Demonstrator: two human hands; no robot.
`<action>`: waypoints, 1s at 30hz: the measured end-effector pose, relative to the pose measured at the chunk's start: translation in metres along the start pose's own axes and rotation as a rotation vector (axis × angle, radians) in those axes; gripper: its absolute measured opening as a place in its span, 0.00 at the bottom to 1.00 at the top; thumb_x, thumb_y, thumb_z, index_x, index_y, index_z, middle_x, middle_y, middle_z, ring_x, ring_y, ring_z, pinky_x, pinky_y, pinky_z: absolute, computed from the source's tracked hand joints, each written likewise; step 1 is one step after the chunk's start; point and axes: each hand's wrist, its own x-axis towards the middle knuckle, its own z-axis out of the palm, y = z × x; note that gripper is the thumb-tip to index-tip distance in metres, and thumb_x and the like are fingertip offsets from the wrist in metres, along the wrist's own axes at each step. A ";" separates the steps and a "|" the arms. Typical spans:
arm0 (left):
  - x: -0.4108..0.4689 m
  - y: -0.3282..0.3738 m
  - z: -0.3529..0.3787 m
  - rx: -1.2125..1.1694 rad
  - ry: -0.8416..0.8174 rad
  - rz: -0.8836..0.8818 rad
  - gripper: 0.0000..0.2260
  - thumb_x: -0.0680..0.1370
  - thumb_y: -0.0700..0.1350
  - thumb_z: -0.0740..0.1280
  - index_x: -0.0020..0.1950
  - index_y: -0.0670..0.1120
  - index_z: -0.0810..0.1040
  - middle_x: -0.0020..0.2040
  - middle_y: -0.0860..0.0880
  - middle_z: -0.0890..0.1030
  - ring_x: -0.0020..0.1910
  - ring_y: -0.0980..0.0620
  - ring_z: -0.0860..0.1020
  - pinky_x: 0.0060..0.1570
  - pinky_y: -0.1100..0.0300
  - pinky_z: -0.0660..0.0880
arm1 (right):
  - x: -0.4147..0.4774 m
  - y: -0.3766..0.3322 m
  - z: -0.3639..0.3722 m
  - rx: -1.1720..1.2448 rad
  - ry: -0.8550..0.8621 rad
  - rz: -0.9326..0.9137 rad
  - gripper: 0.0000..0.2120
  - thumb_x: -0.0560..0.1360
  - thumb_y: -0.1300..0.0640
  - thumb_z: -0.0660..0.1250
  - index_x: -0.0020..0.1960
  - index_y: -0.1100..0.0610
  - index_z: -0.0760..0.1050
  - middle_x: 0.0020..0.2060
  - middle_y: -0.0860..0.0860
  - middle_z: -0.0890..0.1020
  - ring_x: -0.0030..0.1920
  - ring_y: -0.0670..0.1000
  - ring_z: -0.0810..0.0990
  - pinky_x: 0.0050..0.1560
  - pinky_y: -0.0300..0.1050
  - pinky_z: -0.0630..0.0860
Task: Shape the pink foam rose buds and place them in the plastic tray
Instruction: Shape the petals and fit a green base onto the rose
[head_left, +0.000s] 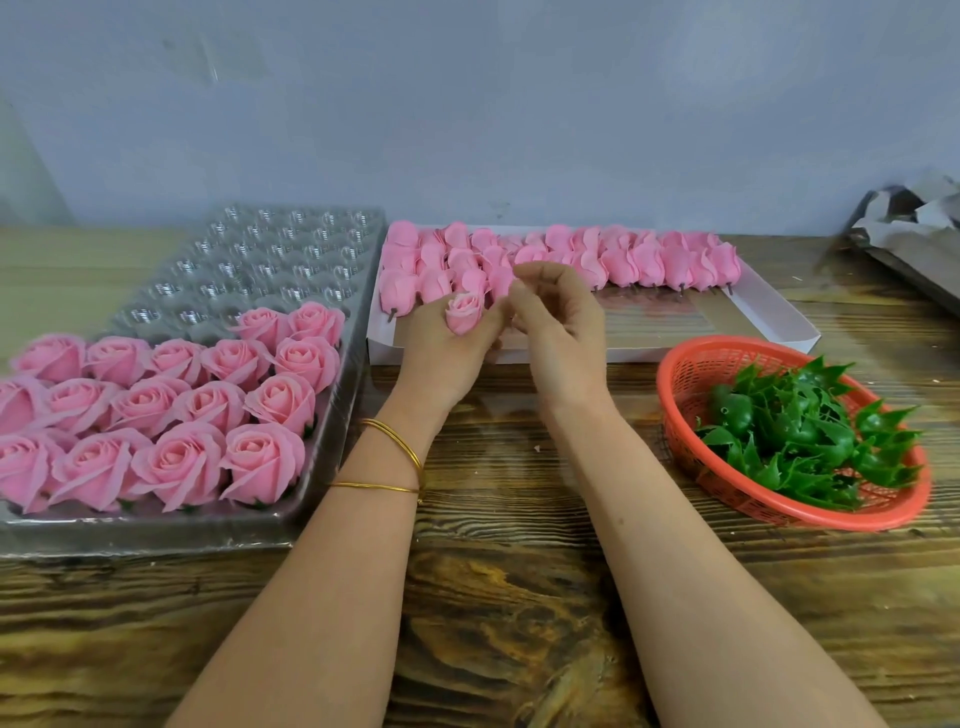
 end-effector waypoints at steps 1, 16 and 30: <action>0.000 0.001 0.001 0.019 -0.002 -0.005 0.09 0.78 0.47 0.68 0.39 0.46 0.80 0.31 0.49 0.81 0.30 0.53 0.80 0.29 0.62 0.76 | 0.001 -0.001 0.001 -0.029 -0.028 -0.014 0.04 0.79 0.66 0.64 0.51 0.60 0.77 0.37 0.51 0.78 0.36 0.47 0.76 0.34 0.38 0.76; 0.005 -0.002 0.000 0.368 -0.014 0.126 0.09 0.77 0.35 0.63 0.40 0.47 0.73 0.33 0.56 0.72 0.34 0.66 0.69 0.30 0.78 0.66 | 0.017 0.010 0.027 -0.237 -0.287 -0.064 0.26 0.78 0.52 0.68 0.21 0.41 0.75 0.28 0.47 0.82 0.48 0.48 0.85 0.56 0.43 0.78; 0.006 -0.008 0.009 0.457 -0.019 0.163 0.13 0.79 0.35 0.60 0.39 0.47 0.76 0.38 0.48 0.77 0.46 0.48 0.76 0.45 0.60 0.70 | 0.012 0.026 0.016 -0.276 -0.283 -0.118 0.07 0.73 0.51 0.69 0.47 0.51 0.84 0.43 0.49 0.86 0.49 0.49 0.84 0.58 0.54 0.78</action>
